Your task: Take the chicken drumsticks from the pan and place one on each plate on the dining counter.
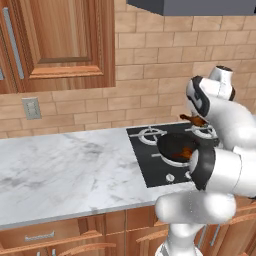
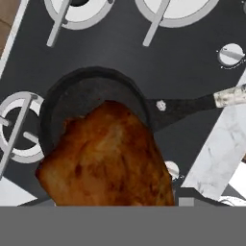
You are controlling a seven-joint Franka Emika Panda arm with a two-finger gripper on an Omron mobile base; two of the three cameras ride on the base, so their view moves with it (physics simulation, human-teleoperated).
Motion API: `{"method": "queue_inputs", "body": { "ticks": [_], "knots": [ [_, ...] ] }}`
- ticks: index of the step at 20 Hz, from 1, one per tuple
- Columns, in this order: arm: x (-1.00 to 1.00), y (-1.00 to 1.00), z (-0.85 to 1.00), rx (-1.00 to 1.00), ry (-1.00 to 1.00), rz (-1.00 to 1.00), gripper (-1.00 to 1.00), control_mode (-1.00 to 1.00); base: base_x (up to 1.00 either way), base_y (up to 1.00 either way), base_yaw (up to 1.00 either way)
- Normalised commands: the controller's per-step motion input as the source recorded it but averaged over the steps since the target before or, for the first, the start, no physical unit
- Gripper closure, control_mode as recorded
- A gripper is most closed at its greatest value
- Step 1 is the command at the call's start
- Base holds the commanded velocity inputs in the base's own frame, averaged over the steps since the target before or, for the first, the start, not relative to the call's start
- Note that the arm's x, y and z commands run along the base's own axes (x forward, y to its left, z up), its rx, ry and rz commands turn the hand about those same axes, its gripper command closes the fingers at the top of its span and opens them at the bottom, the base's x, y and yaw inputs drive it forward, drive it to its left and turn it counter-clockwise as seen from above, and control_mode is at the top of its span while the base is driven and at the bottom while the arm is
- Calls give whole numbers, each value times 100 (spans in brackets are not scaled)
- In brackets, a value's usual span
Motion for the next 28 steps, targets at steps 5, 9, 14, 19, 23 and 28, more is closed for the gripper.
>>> {"method": "queue_inputs", "body": {
  "ticks": [5,9,14,19,23,28],
  "knots": [
    [-100,65,0,-1,-16,2,100,-100,0,0,0],
    [-100,40,0,-7,-5,11,100,-100,0,0,0],
    [-99,4,1,-3,-12,2,100,-100,0,0,0],
    [-52,0,0,0,-5,-9,100,100,-33,0,-11],
    [0,0,0,0,0,0,100,100,-71,-2,-44],
    [0,0,0,0,0,0,100,100,-31,-2,-74]
  ]
}}
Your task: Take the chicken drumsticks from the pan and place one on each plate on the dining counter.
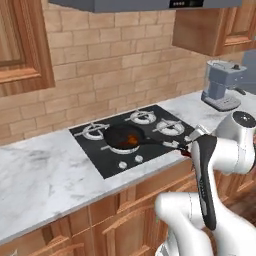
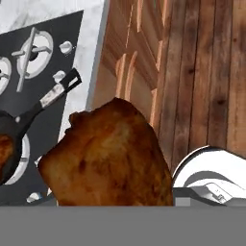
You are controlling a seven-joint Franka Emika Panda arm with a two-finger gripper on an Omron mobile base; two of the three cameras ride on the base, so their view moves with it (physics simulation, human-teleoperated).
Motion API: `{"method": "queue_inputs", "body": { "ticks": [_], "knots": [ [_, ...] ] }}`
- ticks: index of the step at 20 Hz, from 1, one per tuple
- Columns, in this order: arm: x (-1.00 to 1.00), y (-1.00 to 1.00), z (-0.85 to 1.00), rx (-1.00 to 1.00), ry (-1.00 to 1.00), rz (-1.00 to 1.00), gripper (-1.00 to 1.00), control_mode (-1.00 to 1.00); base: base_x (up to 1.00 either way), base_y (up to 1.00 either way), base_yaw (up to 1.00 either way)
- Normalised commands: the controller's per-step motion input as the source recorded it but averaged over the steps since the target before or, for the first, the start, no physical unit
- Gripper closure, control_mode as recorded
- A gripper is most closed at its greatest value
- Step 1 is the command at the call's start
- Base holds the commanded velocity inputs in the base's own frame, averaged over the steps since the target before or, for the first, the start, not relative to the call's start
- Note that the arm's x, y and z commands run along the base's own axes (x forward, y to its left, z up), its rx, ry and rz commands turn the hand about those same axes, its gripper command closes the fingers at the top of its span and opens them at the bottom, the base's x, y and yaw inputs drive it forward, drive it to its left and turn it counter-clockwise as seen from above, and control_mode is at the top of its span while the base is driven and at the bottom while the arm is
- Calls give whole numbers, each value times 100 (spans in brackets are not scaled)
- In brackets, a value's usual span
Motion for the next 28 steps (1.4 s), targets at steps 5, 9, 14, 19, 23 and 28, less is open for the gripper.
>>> {"method": "queue_inputs", "body": {
  "ticks": [5,9,14,19,23,28],
  "knots": [
    [0,0,0,0,0,0,100,100,-1,2,-96],
    [0,0,0,0,0,0,100,100,0,1,-96],
    [0,0,0,0,0,0,100,100,0,0,-91],
    [0,0,0,0,0,0,100,100,0,-14,-75],
    [0,0,0,0,0,0,100,100,-9,-50,-60],
    [0,0,0,0,0,0,100,100,-49,-55,-48]
  ]
}}
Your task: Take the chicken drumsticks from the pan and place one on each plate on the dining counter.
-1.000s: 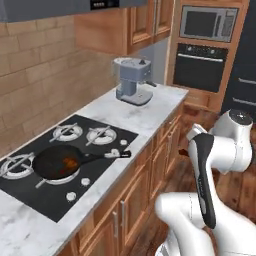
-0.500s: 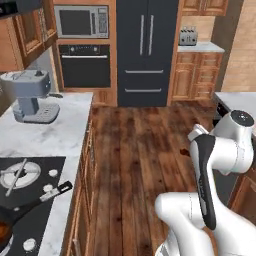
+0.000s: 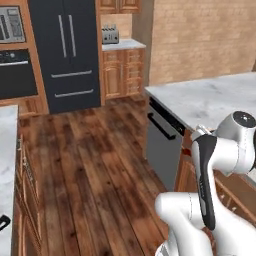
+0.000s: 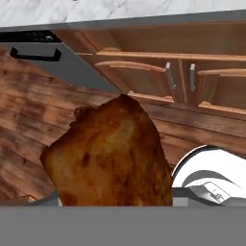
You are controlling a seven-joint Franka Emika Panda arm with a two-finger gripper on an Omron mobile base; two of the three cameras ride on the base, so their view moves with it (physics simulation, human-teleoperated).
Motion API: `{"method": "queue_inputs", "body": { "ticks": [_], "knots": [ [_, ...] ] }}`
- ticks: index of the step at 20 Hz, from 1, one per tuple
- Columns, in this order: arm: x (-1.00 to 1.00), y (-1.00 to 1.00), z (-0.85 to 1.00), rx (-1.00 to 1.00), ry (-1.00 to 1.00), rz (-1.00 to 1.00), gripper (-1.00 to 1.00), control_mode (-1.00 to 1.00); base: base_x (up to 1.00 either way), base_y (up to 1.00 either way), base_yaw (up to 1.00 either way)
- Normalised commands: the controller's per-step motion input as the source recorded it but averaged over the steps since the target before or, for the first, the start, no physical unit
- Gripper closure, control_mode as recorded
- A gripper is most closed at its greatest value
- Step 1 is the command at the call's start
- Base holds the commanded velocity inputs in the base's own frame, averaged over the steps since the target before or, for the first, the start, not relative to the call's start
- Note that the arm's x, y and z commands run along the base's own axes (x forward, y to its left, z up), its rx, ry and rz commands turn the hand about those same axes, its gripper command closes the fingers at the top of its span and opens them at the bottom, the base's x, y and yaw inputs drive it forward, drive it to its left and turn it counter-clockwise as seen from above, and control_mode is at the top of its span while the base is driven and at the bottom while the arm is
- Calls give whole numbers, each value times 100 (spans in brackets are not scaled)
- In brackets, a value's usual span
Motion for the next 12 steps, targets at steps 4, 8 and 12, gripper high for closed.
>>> {"method": "queue_inputs", "body": {
  "ticks": [4,8,12],
  "knots": [
    [0,0,0,0,0,0,100,100,-81,-60,-36],
    [0,0,0,0,0,0,100,100,-94,-67,-29],
    [0,0,0,0,0,0,100,100,-100,-63,-27]
  ]
}}
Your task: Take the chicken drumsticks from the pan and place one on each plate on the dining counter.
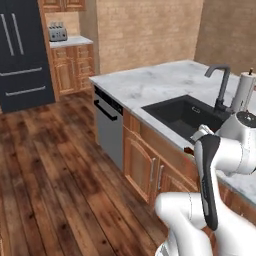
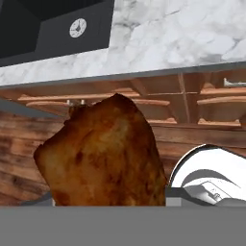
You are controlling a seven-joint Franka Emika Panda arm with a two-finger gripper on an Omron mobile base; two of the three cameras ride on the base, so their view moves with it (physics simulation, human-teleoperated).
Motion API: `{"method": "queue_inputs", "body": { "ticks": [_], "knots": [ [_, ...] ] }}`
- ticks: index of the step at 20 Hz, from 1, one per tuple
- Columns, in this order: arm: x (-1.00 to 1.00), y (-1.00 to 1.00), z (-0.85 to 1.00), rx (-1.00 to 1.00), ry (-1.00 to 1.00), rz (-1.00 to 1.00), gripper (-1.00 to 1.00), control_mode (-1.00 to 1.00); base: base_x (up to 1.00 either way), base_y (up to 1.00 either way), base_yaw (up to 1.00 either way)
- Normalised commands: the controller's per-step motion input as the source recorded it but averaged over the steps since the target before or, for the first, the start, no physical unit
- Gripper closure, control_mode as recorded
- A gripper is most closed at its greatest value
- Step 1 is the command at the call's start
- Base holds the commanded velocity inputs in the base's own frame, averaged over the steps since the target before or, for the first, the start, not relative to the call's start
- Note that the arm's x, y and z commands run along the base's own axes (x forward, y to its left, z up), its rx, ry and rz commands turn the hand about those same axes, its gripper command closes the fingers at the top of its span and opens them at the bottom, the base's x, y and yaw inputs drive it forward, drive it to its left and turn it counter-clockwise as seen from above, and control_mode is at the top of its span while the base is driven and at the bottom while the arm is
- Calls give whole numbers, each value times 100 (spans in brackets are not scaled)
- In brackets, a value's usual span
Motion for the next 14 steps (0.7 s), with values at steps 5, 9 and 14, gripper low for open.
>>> {"method": "queue_inputs", "body": {
  "ticks": [5,9,14],
  "knots": [
    [0,0,0,0,0,0,100,100,-100,-55,-27],
    [0,0,0,0,0,0,100,100,-100,-53,-28],
    [0,0,0,0,0,0,100,100,-100,-56,-26]
  ]
}}
